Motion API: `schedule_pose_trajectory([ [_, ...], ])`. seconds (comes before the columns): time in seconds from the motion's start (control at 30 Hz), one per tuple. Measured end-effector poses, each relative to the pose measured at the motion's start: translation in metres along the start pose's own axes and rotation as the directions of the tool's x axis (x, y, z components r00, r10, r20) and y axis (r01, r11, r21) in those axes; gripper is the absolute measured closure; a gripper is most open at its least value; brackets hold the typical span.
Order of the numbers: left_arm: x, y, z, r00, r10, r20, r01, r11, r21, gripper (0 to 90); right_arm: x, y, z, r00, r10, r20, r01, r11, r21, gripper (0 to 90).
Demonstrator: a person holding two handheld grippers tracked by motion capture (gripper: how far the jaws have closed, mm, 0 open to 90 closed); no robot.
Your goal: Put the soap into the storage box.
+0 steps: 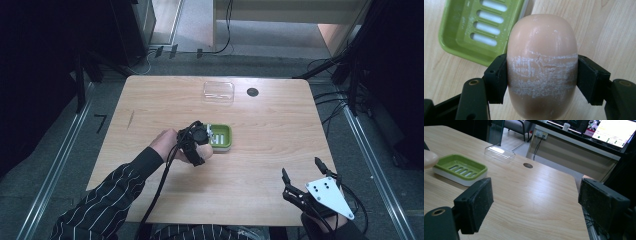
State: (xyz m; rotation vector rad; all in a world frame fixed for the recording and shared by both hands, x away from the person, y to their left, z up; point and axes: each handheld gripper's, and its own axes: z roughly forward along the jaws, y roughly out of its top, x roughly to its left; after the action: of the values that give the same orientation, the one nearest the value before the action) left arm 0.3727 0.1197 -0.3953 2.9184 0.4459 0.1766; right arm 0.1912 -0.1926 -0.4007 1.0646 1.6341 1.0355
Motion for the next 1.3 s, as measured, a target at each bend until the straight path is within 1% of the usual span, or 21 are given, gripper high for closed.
schedule_pose_trajectory([
  [0.03, 0.001, 0.000, 0.000, 1.0000, -0.004, 0.000, 0.004, 1.0000, -0.005, 33.7, 0.000, 0.000, 0.000, 1.0000, -0.002, 0.000, 0.002, 1.000, 0.000, 13.4],
  [0.2, 0.006, 0.004, -0.003, 0.9997, 0.025, 0.001, -0.025, 0.9997, 0.003, 33.7, 0.000, 0.000, 0.000, 1.0000, -0.001, 0.001, 0.001, 1.000, 0.000, 13.4],
  [0.4, 0.010, 0.007, -0.006, 0.9992, 0.041, -0.003, -0.041, 0.9992, -0.002, 33.7, 0.000, 0.000, 0.000, 1.0000, -0.001, 0.001, 0.001, 1.000, 0.000, 13.4],
  [0.43, 0.010, 0.008, -0.006, 0.9989, 0.047, -0.005, -0.047, 0.9989, -0.005, 33.7, 0.000, 0.000, 0.000, 1.0000, -0.007, 0.001, 0.007, 1.000, 0.000, 13.4],
  [0.5, 0.012, 0.010, -0.006, 0.9978, 0.065, -0.012, -0.065, 0.9979, 0.005, 33.7, 0.000, 0.000, 0.000, 1.0000, -0.002, 0.000, 0.002, 1.000, 0.000, 13.4],
  [0.6, 0.014, 0.012, -0.007, 0.9973, 0.072, -0.013, -0.072, 0.9974, -0.001, 33.7, -0.001, 0.000, 0.000, 1.0000, 0.003, 0.000, -0.003, 1.000, 0.001, 13.4],
  [0.77, 0.016, 0.014, -0.010, 0.9966, 0.081, -0.017, -0.081, 0.9967, -0.009, 33.7, 0.000, 0.000, 0.001, 1.0000, -0.003, 0.000, 0.003, 1.000, 0.000, 13.4],
  [0.8, 0.017, 0.015, -0.011, 0.9957, 0.091, -0.017, -0.091, 0.9958, -0.003, 33.7, -0.001, -0.001, 0.001, 1.0000, -0.005, 0.001, 0.005, 1.000, -0.001, 13.4],
  [0.83, 0.018, 0.015, -0.011, 0.9952, 0.095, -0.023, -0.095, 0.9954, -0.011, 33.7, -0.001, -0.001, 0.001, 1.0000, -0.006, 0.002, 0.006, 1.000, 0.000, 13.4],
  [0.9, 0.018, 0.016, -0.010, 0.9938, 0.109, -0.024, -0.109, 0.9941, -0.002, 33.7, -0.001, -0.001, 0.002, 1.0000, -0.005, 0.002, 0.005, 1.000, 0.003, 13.4],
  [1.1, 0.020, 0.020, -0.006, 0.9931, 0.114, -0.027, -0.114, 0.9935, 0.005, 33.7, -0.004, -0.002, 0.002, 1.0000, -0.003, 0.003, 0.003, 1.000, 0.003, 13.4],
  [1.2, 0.020, 0.023, -0.005, 0.9913, 0.128, -0.031, -0.127, 0.9918, 0.011, 33.7, -0.004, -0.003, 0.001, 1.0000, 0.001, 0.003, -0.001, 1.000, 0.003, 13.4],
  [1.3, 0.021, 0.024, -0.006, 0.9905, 0.134, -0.031, -0.134, 0.9910, 0.003, 33.7, -0.004, -0.003, 0.000, 1.0000, 0.000, 0.004, 0.000, 1.000, 0.004, 13.4],
])
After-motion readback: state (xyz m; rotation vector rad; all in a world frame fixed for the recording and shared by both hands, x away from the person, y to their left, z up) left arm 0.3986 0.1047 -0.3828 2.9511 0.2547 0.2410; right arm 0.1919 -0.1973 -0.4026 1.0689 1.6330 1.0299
